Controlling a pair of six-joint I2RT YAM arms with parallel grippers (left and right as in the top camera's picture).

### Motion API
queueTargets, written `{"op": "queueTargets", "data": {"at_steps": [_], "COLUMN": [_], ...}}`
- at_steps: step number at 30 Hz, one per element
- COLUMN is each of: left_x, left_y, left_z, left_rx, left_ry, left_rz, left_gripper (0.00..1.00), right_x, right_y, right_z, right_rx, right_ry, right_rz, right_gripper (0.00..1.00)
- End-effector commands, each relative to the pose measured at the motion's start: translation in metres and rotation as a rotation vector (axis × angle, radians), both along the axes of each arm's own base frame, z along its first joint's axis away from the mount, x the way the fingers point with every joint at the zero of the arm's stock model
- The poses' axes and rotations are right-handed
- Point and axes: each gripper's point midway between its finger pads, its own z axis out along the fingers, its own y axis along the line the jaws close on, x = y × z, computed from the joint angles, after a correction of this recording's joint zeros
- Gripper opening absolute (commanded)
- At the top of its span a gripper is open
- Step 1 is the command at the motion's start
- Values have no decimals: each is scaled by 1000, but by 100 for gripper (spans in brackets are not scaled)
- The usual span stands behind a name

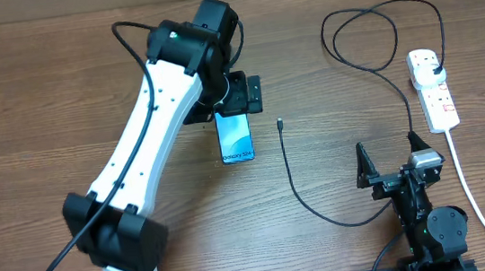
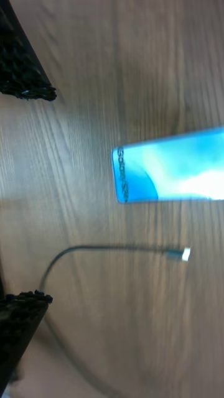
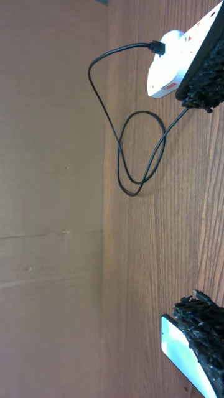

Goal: Plug charger to phone and switch on socket
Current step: 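Move the left gripper forward over the blue-screen phone, then lower the left gripper and close it on the phone's top edge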

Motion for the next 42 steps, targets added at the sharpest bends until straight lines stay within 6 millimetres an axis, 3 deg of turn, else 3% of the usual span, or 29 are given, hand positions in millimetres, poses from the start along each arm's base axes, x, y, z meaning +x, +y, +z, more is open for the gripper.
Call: {"op": "queueTargets", "data": {"at_steps": [1,3,6,9,13,16,25,30,42], "left_x": [17,22,31,29,35,39,47,57,50], "left_y": [12,11,5,6,-24,-16,-6,-8,-3], "left_z": [-31,-47,-86,-107,-131,-147,-153,-154,-166], "left_rx": [147,170,197,228,93,149,191,188,206], "left_ry": [21,42,95,145,152,152,146,104,125], "left_rz": [228,244,240,207,-90,-123,44,57,39], "left_gripper": [100,99,100,100,100,100,100,100,100], "right_x": [0,0,0,0,0,0,0,0,0], "right_y": [0,0,0,0,0,0,0,0,0], "right_z": [-2,-2,-2,-2,-2,-2,-2,-2,-2], "right_rx": [-4,-4,-4,-4,-4,-4,-4,-4,-4], "right_ry": [-3,-3,-3,-3,-3,-3,-3,-3,-3], "right_rz": [-2,-2,-2,-2,-2,-2,-2,-2,-2], "right_gripper": [100,100,100,100,100,100,100,100,100]}}
